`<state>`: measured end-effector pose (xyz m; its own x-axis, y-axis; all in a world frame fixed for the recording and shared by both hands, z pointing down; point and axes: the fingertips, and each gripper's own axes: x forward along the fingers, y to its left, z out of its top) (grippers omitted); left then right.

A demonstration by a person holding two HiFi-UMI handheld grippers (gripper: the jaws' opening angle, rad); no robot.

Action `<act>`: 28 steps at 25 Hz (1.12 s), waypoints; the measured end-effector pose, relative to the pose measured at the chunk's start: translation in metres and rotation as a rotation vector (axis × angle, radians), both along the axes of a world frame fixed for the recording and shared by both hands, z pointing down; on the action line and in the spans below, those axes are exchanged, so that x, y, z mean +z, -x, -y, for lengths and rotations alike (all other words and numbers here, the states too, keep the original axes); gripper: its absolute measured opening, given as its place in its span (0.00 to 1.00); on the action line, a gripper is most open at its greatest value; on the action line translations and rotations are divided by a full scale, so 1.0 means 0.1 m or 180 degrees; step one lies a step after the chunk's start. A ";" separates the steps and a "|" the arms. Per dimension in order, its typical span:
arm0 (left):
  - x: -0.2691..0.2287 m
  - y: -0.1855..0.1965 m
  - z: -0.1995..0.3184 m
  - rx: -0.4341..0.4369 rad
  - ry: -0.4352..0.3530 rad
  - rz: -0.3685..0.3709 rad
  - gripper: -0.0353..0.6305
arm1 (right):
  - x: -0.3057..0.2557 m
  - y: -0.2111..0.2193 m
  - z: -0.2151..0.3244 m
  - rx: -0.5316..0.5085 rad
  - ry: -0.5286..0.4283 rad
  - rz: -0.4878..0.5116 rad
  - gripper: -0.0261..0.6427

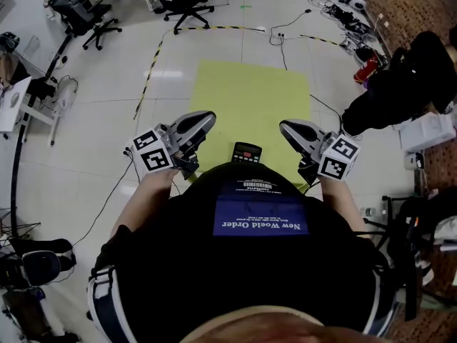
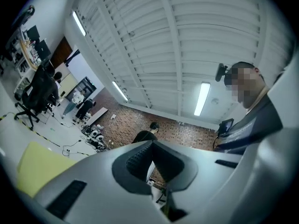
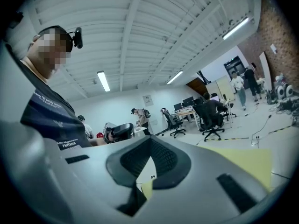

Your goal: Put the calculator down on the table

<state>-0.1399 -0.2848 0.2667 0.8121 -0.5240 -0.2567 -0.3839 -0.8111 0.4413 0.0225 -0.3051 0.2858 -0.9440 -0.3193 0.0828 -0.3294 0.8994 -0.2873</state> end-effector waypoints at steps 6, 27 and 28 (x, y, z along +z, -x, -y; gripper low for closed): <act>0.02 -0.12 -0.03 0.0147 0.0017 0.0079 0.06 | -0.02 -0.02 0.02 0.0074 -0.0035 -0.0018 0.02; 0.11 -0.20 0.02 0.0299 0.0184 0.0050 0.06 | 0.10 0.03 -0.01 0.0070 -0.0038 -0.0218 0.02; 0.10 -0.20 0.02 0.0300 0.0184 0.0052 0.06 | 0.09 0.03 -0.01 0.0072 -0.0039 -0.0222 0.02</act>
